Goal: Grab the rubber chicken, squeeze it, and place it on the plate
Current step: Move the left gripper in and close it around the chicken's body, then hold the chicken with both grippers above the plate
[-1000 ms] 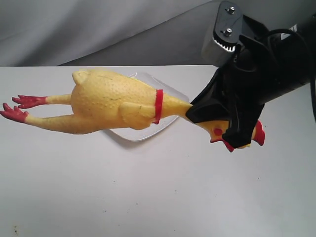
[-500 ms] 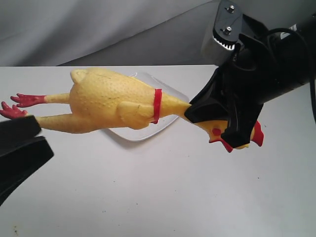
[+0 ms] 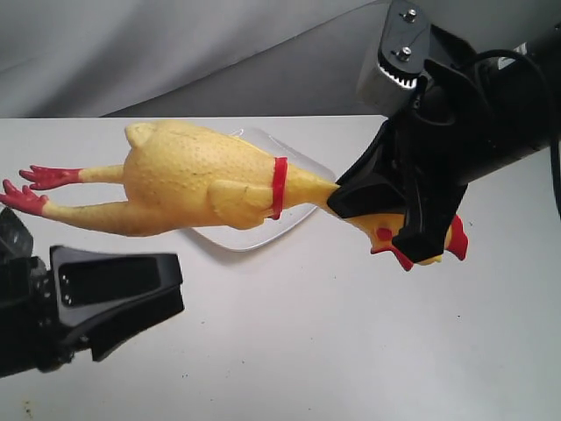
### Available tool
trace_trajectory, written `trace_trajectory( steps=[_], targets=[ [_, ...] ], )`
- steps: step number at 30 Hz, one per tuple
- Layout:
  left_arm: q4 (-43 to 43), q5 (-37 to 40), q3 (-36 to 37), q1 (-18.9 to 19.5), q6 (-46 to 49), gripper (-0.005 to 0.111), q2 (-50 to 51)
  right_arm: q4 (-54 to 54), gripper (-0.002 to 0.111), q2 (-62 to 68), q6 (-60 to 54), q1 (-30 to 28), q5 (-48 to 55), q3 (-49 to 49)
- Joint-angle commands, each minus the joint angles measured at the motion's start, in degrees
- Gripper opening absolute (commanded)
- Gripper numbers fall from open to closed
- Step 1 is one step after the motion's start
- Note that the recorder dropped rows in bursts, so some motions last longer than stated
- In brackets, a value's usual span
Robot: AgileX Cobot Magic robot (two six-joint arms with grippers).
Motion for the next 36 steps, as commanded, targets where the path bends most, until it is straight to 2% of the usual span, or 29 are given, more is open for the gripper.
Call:
trace_trajectory(
  steps=[1,4,10,17,25,27,30,31,33,34,36],
  targets=[
    [-18.27,-0.92,-0.56,-6.6,5.99,0.069,2.7,1.8,0.0,-0.47,-0.12,0.16,-0.34,0.04],
    [-25.38,-0.92,-0.56,-10.4,8.02,0.069,3.92,1.8,0.0,-0.47,-0.12,0.16,-0.34,0.04],
    [-37.09,-0.92,-0.56,-15.68,12.4,0.069,6.44,1.68,0.0,-0.47,-0.12,1.45,0.23,0.04],
    [-39.58,-0.92,-2.6,-15.96,13.8,0.069,8.58,-1.64,0.0,-0.47,1.76,7.38,-0.24,0.04],
    [-40.32,-0.92,-3.59,-15.96,16.84,0.066,8.58,-9.03,0.0,-0.47,8.07,8.12,-1.45,0.04],
    [-41.94,-0.92,-3.59,-15.96,17.58,0.059,8.58,-8.78,0.0,-0.47,8.06,8.12,-1.45,0.04],
    [-43.16,-0.92,-3.59,-15.96,20.36,0.034,8.58,-8.31,0.0,-0.47,8.06,8.12,-1.23,0.04],
    [-43.16,0.54,-3.59,-15.96,21.46,0.022,8.58,-8.31,0.0,-0.47,8.33,8.12,-1.23,0.04],
    [-43.16,2.45,-3.59,-15.96,23.32,0.005,8.58,-8.31,0.0,-0.47,8.51,8.12,-1.23,0.04],
    [-42.93,3.16,-3.59,-15.96,24.66,0.0,8.58,-8.31,0.0,-0.47,8.61,8.12,-1.23,0.04],
    [-42.93,3.39,-3.59,-15.96,25.67,0.001,8.58,-8.31,0.0,-0.47,8.61,8.12,-1.23,0.04]
  ],
)
